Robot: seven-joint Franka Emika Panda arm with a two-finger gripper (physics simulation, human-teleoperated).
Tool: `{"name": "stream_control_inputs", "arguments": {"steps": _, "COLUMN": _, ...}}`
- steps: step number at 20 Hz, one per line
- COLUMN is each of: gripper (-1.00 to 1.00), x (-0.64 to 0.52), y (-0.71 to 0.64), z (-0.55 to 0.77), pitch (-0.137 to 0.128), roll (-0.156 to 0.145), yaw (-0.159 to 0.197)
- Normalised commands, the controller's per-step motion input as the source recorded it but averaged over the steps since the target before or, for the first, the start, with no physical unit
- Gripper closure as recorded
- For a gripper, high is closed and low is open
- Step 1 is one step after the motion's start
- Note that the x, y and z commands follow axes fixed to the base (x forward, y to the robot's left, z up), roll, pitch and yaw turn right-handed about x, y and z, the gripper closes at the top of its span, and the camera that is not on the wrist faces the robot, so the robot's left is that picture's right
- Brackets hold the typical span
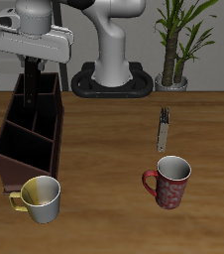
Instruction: Place the black book into the right desk caddy's back compartment
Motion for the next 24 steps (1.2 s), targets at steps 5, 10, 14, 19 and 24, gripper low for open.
{"name": "stream_control_inputs", "arguments": {"steps": 5, "gripper": 1.0, "x": -0.09, "y": -0.27, "z": -0.08, "pitch": 0.003, "roll": -0.036, "yaw": -0.006}}
{"name": "stream_control_inputs", "arguments": {"steps": 10, "gripper": 1.0, "x": -0.12, "y": -0.33, "z": 0.0, "pitch": -0.019, "roll": -0.048, "yaw": -0.007}}
{"name": "stream_control_inputs", "arguments": {"steps": 14, "gripper": 1.0, "x": -0.1, "y": -0.16, "z": -0.06, "pitch": -0.014, "roll": -0.046, "yaw": -0.002}}
{"name": "stream_control_inputs", "arguments": {"steps": 19, "gripper": 1.0, "x": -0.08, "y": -0.04, "z": -0.1, "pitch": -0.025, "roll": -0.057, "yaw": 0.027}}
{"name": "stream_control_inputs", "arguments": {"steps": 24, "gripper": 1.0, "x": -0.06, "y": -0.01, "z": -0.13, "pitch": -0.001, "roll": -0.02, "yaw": -0.001}}
